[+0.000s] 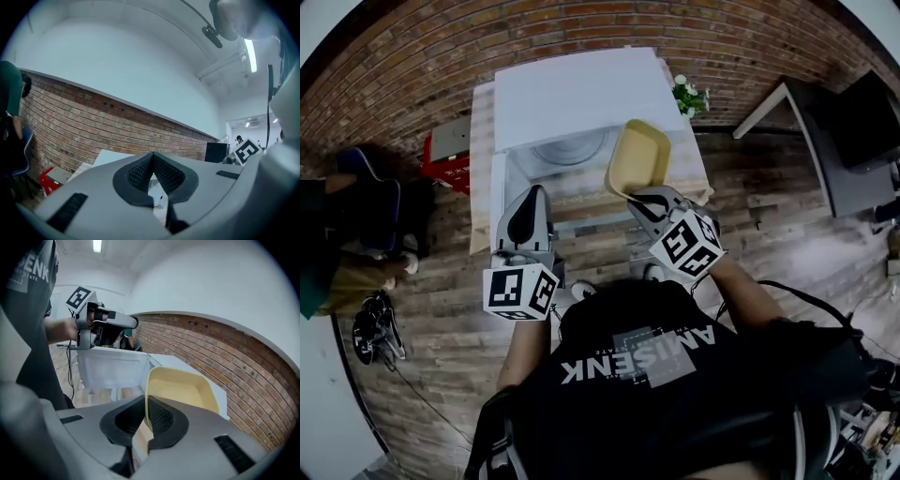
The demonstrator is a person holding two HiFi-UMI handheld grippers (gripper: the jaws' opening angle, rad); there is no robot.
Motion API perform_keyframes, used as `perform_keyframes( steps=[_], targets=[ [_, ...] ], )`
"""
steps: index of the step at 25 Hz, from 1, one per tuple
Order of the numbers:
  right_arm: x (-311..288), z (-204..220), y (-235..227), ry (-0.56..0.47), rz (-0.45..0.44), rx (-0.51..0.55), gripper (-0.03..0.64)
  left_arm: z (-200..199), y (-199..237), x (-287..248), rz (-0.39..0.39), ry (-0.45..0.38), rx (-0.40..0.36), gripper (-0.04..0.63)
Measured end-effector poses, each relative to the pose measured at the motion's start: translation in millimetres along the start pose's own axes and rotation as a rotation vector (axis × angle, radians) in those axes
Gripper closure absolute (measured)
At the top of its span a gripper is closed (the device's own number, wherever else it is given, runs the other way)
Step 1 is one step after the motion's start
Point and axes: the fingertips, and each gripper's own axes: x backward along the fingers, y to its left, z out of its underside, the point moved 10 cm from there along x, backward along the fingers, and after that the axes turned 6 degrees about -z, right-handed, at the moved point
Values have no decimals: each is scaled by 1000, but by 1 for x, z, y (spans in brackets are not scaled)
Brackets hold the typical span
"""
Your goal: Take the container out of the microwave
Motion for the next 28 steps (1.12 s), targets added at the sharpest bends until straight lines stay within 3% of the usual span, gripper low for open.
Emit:
perform_keyframes(
  steps=[10,28],
  targets=[
    [58,18,-59,-74,71,-8,565,-6,-50,-29,-11,-11,-25,583],
    [107,42,-108,-139,182,-64,566,-6,-82,-69,12,24,-76,584]
  ],
)
